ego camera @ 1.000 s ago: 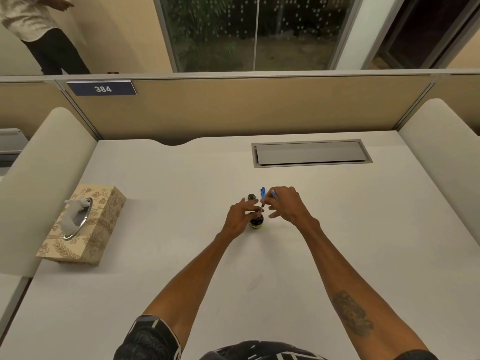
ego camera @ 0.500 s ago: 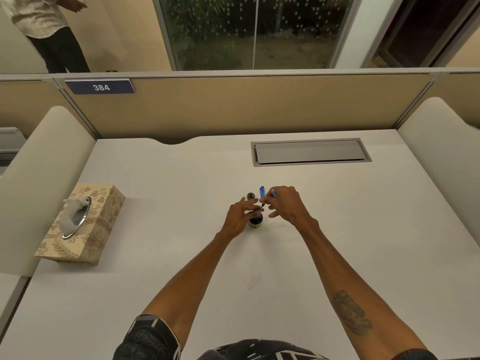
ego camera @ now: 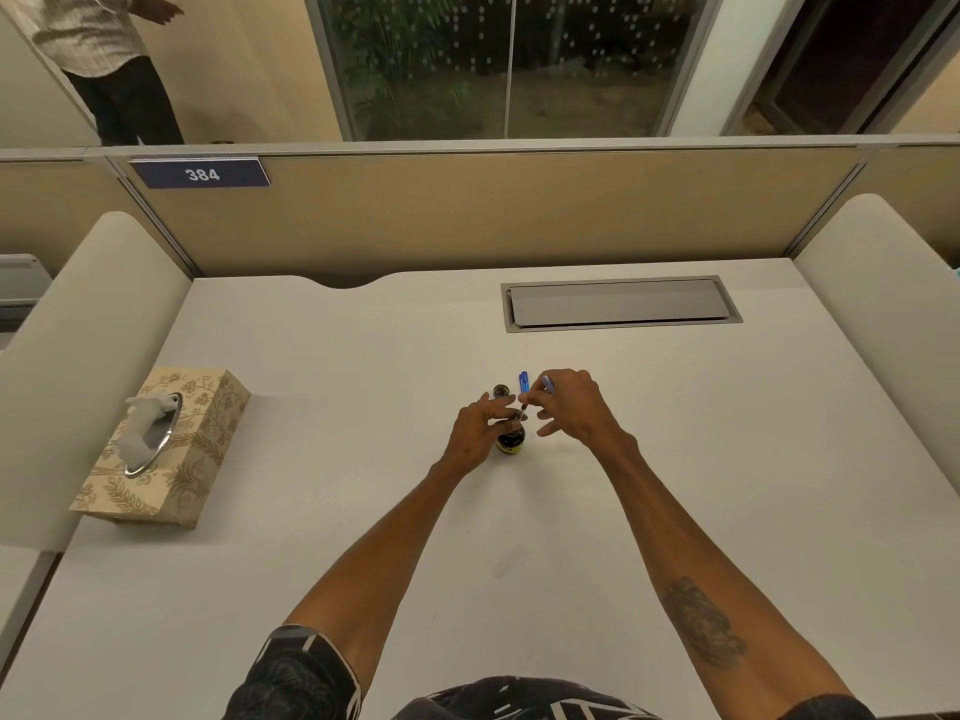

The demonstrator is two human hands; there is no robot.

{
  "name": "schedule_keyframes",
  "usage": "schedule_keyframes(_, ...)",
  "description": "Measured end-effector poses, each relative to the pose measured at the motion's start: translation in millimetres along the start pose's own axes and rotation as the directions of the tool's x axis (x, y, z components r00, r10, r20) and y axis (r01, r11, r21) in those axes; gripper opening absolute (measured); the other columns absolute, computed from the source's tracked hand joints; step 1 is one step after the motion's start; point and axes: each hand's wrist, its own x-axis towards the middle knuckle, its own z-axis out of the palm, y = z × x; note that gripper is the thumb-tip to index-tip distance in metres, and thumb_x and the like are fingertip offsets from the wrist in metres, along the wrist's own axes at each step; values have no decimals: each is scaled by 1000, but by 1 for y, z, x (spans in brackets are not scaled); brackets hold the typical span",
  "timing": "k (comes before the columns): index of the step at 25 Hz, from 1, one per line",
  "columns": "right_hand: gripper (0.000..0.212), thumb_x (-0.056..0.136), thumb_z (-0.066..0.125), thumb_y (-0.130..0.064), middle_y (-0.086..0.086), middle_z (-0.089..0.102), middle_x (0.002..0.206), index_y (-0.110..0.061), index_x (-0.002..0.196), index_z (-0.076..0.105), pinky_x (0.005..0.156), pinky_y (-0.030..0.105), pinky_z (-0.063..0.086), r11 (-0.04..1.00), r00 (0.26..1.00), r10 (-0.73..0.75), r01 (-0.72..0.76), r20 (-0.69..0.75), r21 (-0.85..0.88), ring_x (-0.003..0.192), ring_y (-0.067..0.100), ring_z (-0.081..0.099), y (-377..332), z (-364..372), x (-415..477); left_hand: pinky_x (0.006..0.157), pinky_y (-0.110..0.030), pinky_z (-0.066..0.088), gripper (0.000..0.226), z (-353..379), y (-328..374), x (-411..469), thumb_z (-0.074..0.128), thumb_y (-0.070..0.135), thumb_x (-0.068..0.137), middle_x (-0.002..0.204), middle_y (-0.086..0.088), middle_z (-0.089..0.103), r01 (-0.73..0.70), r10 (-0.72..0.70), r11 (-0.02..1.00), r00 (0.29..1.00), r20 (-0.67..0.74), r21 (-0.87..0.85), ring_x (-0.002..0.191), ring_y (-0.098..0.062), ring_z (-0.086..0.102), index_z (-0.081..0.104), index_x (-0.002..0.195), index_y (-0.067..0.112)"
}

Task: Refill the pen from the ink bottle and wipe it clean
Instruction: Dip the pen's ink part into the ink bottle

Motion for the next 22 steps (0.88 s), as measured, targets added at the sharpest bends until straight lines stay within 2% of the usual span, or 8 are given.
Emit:
schedule_keyframes(3, 17, 89, 68, -8, 18, 69, 98, -4, 106, 68, 56, 41, 63, 999, 999, -16, 14, 45, 49, 86, 30, 72, 0, -3, -2, 124, -43, 17, 19, 0, 1, 0, 70, 17, 89, 139, -5, 61, 5, -5, 1000, 1000, 1, 0, 146, -20, 32, 78, 107, 17)
schedule_keyframes(5, 14, 91, 65, -7, 19, 69, 98, 0, 103, 69, 58, 43, 63, 999, 999, -31, 30, 40, 30, 86, 31, 72, 0, -4, -2, 123, -40, 17, 20, 1, 4, -1, 70, 16, 90, 142, -4, 59, 4, -4, 1000, 1000, 11, 6, 148, -23, 30, 77, 108, 17)
schedule_keyframes(8, 16, 90, 67, -14, 17, 71, 93, 0, 96, 70, 57, 38, 63, 1000, 1000, -11, 11, -9, -9, 79, 28, 74, -2, -1, -1, 124, -44, 18, 18, 1, -2, 2, 71, 19, 89, 137, -5, 63, -7, 7, 1000, 1000, 16, 9, 146, -28, 36, 78, 106, 20)
schedule_keyframes(10, 18, 87, 72, -18, 16, 72, 88, -2, 95, 68, 52, 35, 62, 1000, 1000, 15, -15, -12, -9, 73, 26, 74, -4, 0, -1, 123, -43, 18, 18, 0, -5, 2, 71, 20, 89, 133, -5, 66, 2, -2, 1000, 1000, 11, 2, 145, -26, 37, 79, 104, 21)
schedule_keyframes(13, 18, 86, 72, -11, 15, 70, 90, -6, 102, 66, 46, 33, 59, 999, 999, 13, -15, 42, 42, 72, 23, 71, -4, -3, -2, 124, -41, 18, 19, -1, -2, 1, 70, 18, 90, 136, -6, 63, -10, 10, 1000, 1000, 8, 2, 145, -22, 34, 78, 107, 17)
schedule_keyframes(16, 11, 90, 64, -4, 18, 70, 99, -4, 101, 67, 46, 34, 59, 999, 998, -15, 13, 55, 30, 75, 24, 71, -3, -5, 0, 123, -41, 18, 20, -1, 3, 0, 69, 15, 91, 143, -4, 57, 1, -1, 1000, 1000, 11, 8, 148, -23, 27, 77, 110, 14)
schedule_keyframes(18, 9, 91, 64, -7, 19, 71, 97, -1, 97, 68, 49, 35, 61, 1000, 999, -14, 14, 29, 5, 75, 26, 72, -3, -3, 1, 123, -43, 18, 20, -1, 2, 1, 69, 16, 91, 142, -5, 59, -6, 6, 1000, 1000, 16, 10, 150, -27, 26, 77, 109, 15)
schedule_keyframes(22, 22, 84, 75, -18, 16, 71, 87, -1, 95, 67, 51, 37, 62, 1000, 1000, 28, -28, 8, 3, 74, 26, 74, -4, 1, 1, 124, -47, 17, 19, 0, -9, 6, 71, 19, 90, 136, -6, 63, -6, 6, 1000, 1000, 13, 3, 148, -29, 32, 78, 107, 18)
